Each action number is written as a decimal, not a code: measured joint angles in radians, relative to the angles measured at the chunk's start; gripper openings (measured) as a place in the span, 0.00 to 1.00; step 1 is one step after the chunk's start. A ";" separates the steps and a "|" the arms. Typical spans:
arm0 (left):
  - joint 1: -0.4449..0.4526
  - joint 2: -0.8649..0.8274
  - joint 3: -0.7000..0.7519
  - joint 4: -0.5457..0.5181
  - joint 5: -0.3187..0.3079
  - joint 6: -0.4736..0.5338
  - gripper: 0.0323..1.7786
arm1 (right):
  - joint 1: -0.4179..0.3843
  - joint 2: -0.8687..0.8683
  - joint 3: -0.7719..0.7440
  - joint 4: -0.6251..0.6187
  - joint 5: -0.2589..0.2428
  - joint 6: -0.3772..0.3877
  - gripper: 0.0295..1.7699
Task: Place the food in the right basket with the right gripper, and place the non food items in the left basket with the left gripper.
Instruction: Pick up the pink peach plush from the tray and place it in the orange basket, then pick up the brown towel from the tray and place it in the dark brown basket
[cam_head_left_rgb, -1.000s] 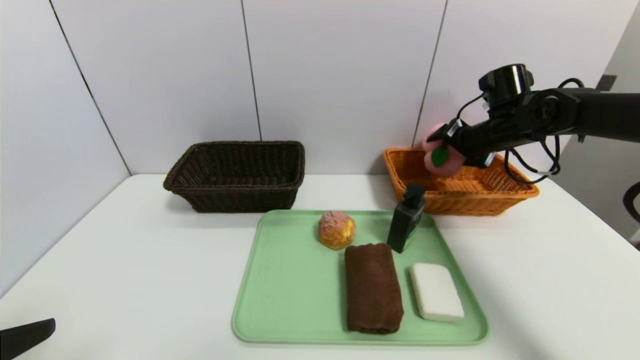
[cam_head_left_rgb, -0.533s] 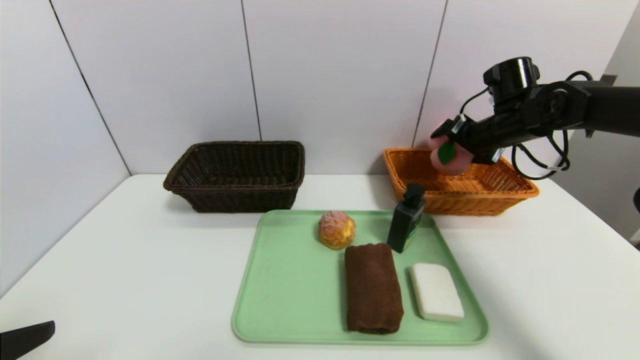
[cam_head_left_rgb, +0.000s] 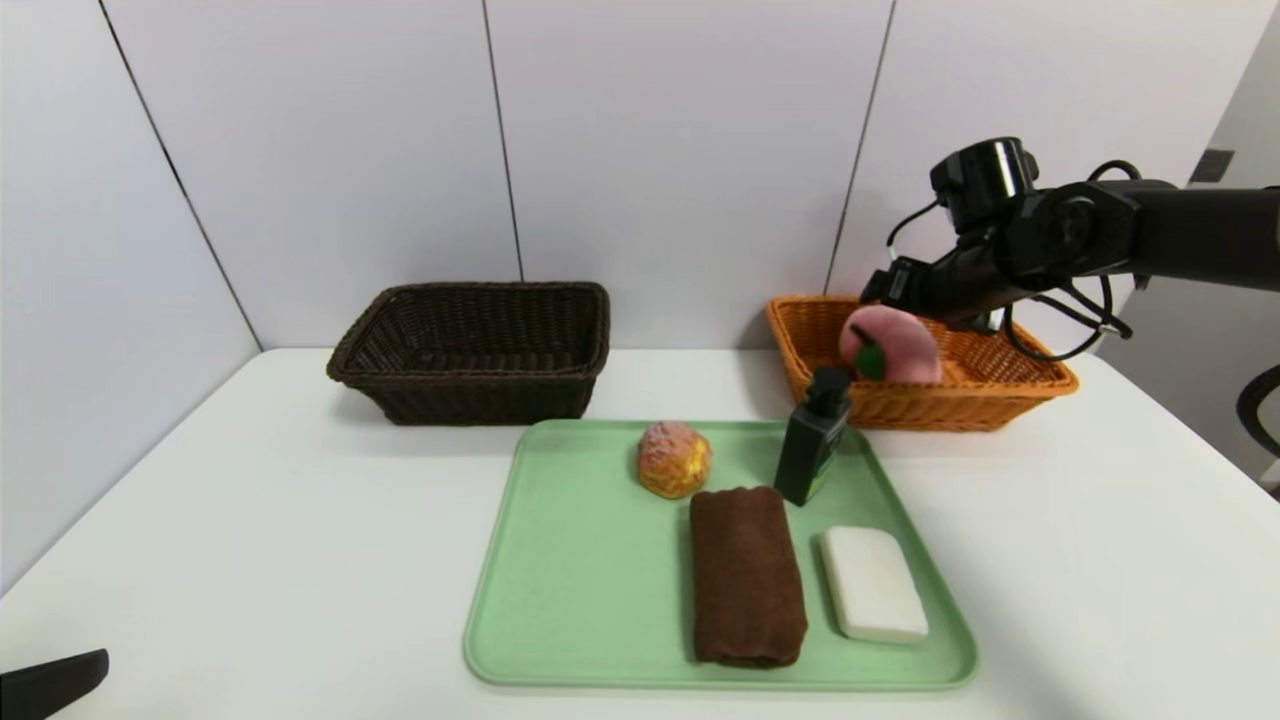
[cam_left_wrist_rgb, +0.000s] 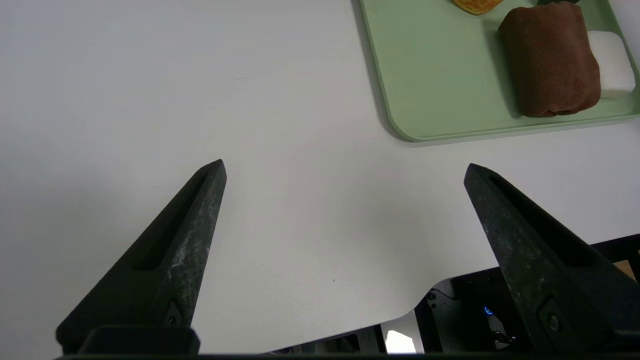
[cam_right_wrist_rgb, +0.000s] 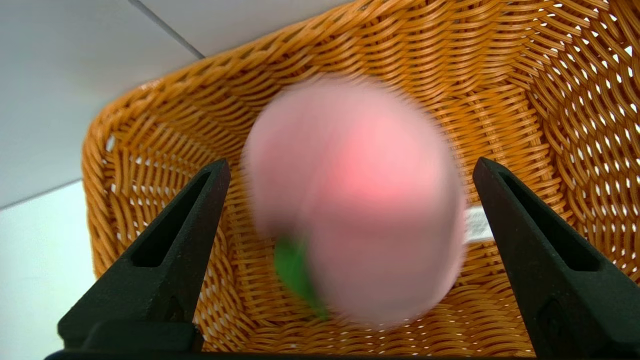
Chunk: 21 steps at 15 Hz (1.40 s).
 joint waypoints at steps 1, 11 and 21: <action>0.000 -0.001 0.000 0.000 0.000 0.000 0.95 | 0.000 0.000 0.003 0.000 -0.003 -0.003 0.95; 0.000 -0.006 0.008 -0.008 0.000 -0.002 0.95 | 0.043 -0.165 -0.028 0.066 0.013 0.003 0.96; 0.000 0.042 -0.002 -0.004 -0.026 -0.009 0.95 | 0.424 -0.489 -0.034 0.803 0.275 0.256 0.96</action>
